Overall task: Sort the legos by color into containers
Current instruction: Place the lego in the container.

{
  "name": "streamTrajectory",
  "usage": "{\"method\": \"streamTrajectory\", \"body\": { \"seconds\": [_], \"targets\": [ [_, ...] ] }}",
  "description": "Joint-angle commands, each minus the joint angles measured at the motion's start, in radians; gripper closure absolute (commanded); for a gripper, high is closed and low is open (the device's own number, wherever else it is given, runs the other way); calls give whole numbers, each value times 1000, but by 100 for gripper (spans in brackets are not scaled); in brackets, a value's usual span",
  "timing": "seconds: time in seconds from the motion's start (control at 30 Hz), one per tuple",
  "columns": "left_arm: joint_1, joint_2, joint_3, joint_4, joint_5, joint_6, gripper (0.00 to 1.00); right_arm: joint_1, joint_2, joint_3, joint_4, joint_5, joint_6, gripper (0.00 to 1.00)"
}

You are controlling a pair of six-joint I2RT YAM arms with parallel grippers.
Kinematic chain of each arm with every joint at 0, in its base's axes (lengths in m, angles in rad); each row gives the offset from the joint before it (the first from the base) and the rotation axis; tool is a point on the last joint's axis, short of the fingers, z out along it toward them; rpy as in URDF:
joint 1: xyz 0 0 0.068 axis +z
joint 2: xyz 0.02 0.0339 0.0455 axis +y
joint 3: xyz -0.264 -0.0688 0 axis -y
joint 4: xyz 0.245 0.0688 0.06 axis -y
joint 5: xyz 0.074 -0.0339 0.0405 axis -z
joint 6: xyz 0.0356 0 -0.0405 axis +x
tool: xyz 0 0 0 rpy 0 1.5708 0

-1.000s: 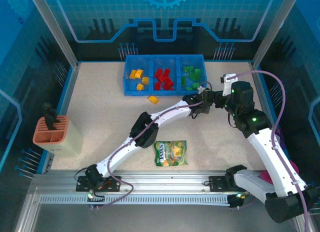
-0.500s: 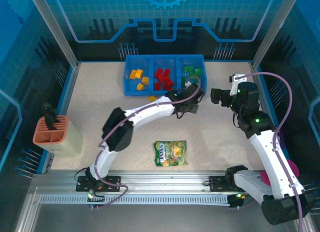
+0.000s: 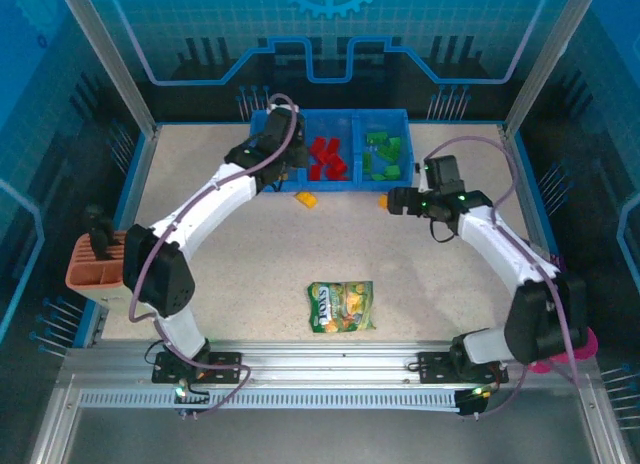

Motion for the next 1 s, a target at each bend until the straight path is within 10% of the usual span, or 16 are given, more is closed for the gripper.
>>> {"method": "streamTrajectory", "body": {
  "seconds": [0.0,0.43,0.97],
  "targets": [
    [35,54,45,27,-21,71,78,29,96,90,-31,6,64,4],
    [182,371,234,23,70,25,77,56,456,341,-100,60,39,8],
    [193,479,388,-22,68,47,36,67,631,464,-153,93,94,14]
  ]
}}
